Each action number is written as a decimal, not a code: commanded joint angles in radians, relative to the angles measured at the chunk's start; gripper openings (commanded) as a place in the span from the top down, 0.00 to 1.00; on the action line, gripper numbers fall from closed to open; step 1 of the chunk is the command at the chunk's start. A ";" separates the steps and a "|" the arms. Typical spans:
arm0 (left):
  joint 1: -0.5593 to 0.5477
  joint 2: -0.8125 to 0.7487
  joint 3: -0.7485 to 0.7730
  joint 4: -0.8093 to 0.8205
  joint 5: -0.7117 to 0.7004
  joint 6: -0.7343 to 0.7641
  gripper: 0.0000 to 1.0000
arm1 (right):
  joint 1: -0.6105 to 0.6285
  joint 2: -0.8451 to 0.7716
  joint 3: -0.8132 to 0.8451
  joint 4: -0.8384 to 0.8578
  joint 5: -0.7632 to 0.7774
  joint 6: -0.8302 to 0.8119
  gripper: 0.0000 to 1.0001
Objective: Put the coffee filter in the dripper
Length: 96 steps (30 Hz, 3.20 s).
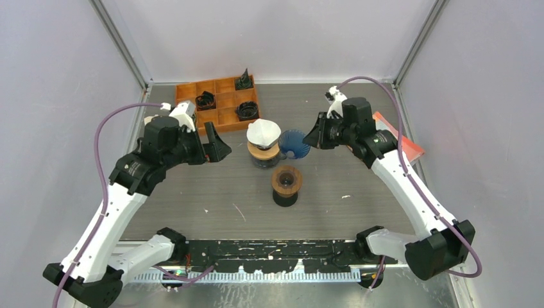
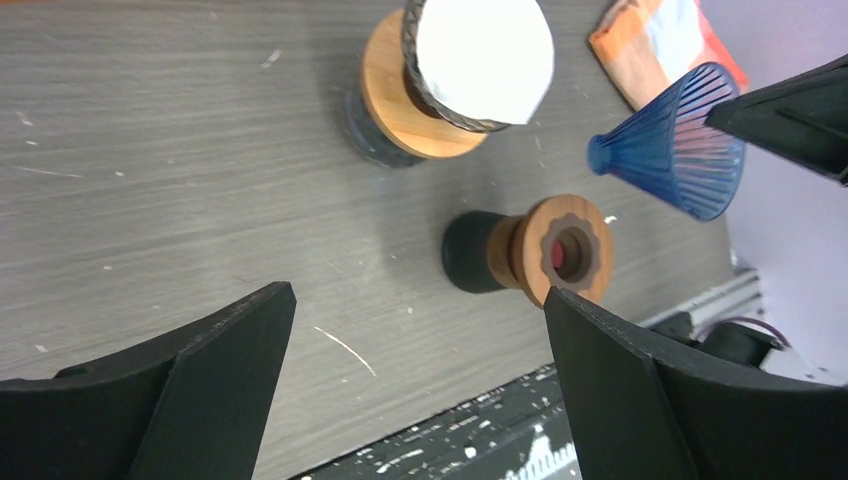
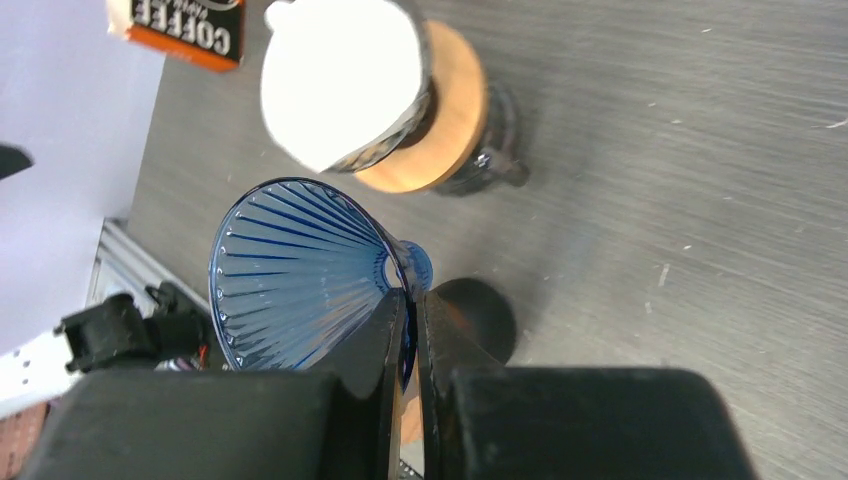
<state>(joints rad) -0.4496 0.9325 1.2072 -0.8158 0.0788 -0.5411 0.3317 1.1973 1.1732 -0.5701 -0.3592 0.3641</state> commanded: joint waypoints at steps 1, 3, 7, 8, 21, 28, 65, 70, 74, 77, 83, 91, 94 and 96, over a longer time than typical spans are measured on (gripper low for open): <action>0.004 0.004 0.027 0.027 0.134 -0.087 0.02 | 0.071 -0.067 0.050 -0.027 -0.028 -0.015 0.95; 0.005 0.008 0.014 0.048 0.170 -0.118 0.03 | 0.102 -0.072 0.056 -0.054 -0.030 -0.024 0.95; 0.001 0.017 -0.022 0.087 0.230 -0.177 0.06 | 0.146 -0.078 0.053 -0.094 -0.016 -0.042 0.95; 0.001 0.021 -0.031 0.099 0.248 -0.189 0.07 | 0.153 -0.079 0.050 -0.099 -0.015 -0.045 0.95; -0.112 0.098 -0.071 0.196 0.273 -0.282 0.18 | 0.216 -0.075 -0.022 -0.096 0.042 -0.059 0.95; -0.197 0.168 -0.067 0.240 0.256 -0.301 0.28 | 0.217 -0.061 -0.065 -0.072 0.042 -0.064 0.94; -0.333 0.443 -0.027 0.204 0.215 -0.248 0.82 | 0.242 0.018 -0.153 -0.121 0.076 -0.110 0.94; -0.358 0.457 -0.020 0.154 0.171 -0.222 0.83 | 0.242 0.021 -0.182 -0.123 0.071 -0.104 0.94; -0.396 0.461 -0.011 0.108 0.109 -0.197 0.83 | 0.242 0.006 -0.209 -0.124 0.071 -0.092 0.94; -0.423 0.461 -0.011 0.082 0.059 -0.187 0.83 | 0.241 -0.006 -0.236 -0.122 0.071 -0.084 0.94; -0.443 0.464 -0.010 0.070 0.021 -0.177 0.82 | 0.242 -0.005 -0.268 -0.106 0.070 -0.080 0.93; -0.442 0.432 0.034 0.072 -0.031 -0.178 0.76 | 0.242 -0.035 -0.206 -0.102 0.108 -0.079 0.87; -0.441 0.409 0.052 0.075 -0.074 -0.174 0.72 | 0.242 -0.051 -0.172 -0.102 0.143 -0.080 0.84; -0.434 0.399 0.065 0.073 -0.087 -0.172 0.68 | 0.242 -0.056 -0.151 -0.102 0.163 -0.080 0.81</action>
<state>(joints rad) -0.8883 1.3682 1.2320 -0.6598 0.0700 -0.7506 0.5686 1.1347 0.9932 -0.5587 -0.2882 0.2943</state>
